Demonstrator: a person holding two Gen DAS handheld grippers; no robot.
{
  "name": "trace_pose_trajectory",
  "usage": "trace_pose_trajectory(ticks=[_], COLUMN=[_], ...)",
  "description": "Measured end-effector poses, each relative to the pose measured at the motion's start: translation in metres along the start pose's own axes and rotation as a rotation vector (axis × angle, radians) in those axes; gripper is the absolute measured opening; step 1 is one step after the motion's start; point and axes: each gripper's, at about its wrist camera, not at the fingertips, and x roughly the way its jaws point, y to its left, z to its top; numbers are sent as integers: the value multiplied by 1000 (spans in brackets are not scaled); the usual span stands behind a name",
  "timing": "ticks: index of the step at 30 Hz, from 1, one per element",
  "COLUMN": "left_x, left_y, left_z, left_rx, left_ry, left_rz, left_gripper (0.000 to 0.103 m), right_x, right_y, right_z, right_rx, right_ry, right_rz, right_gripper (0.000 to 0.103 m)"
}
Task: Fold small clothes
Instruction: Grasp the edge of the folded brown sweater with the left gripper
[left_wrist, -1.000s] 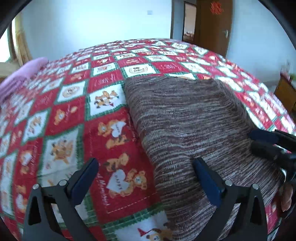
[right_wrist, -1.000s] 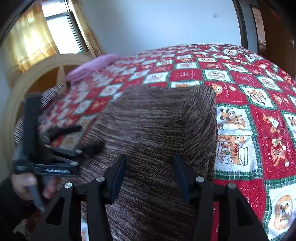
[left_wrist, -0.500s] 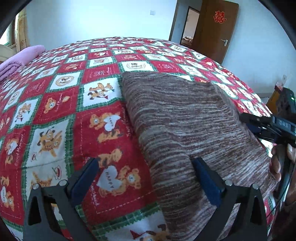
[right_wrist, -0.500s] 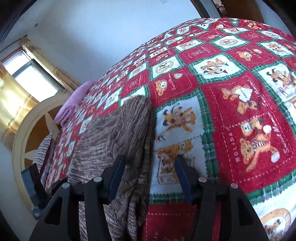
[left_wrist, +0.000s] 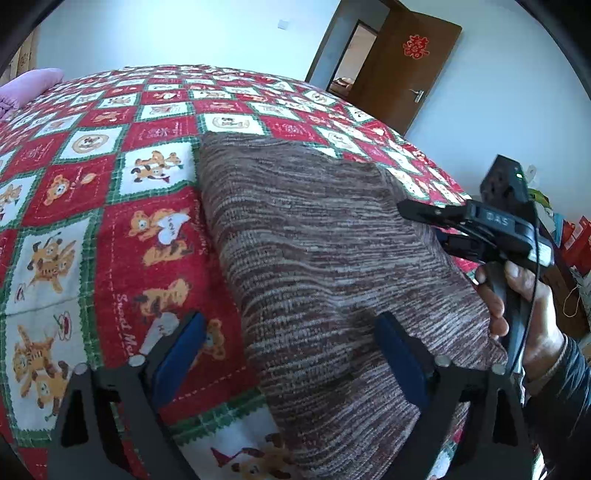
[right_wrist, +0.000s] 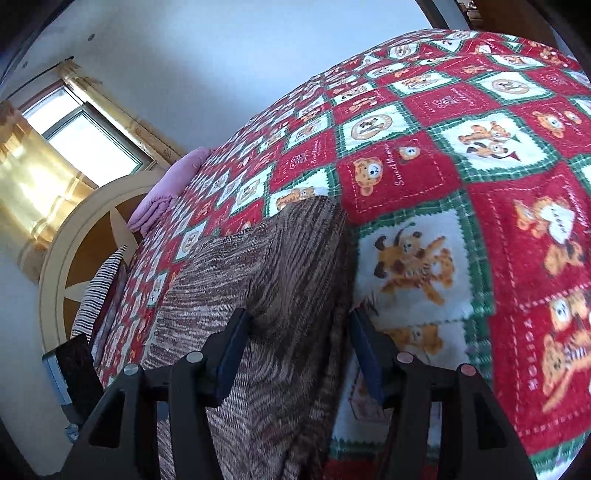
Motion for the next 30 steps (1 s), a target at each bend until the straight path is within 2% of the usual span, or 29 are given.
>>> trace_pose_trajectory(ticks=[1,2,3,7,10,14,19,24,30], left_x=[0,-1,-1,-2,-1,-2,-1,0,-3], left_y=[-1,-3,-4,-8,-11,-16,-24,-25,-35], left_z=[-1,-1,-1,-2,-2,-3,-4,-4,-6], left_rx=[8,16,21,45,61,87,126,137,182], left_ry=[-2,-4,-4,-9,-8,-13,-12,-7,-24], left_rz=[-9,-11,-8,-7,8,30,77,92,98], left_gripper=[84,83,82,74,74,69,68,67,52], right_x=[2,5,8,10,11,13,14,12,2], right_y=[1,1,0,-9,-18,-6,-1,-4,-6], right_z=[0,0,-1,-2,0,-6,-9,-10,-13], right_rx=[-2,-2,-2,43,85,18,-2,3,-7], right_ry=[5,14,22,22,14,15,1,-1,-38], right_rz=[12,27,32,94,132,131,118,116,142], right_gripper=[48,41,40,39,38,29,28,28,28])
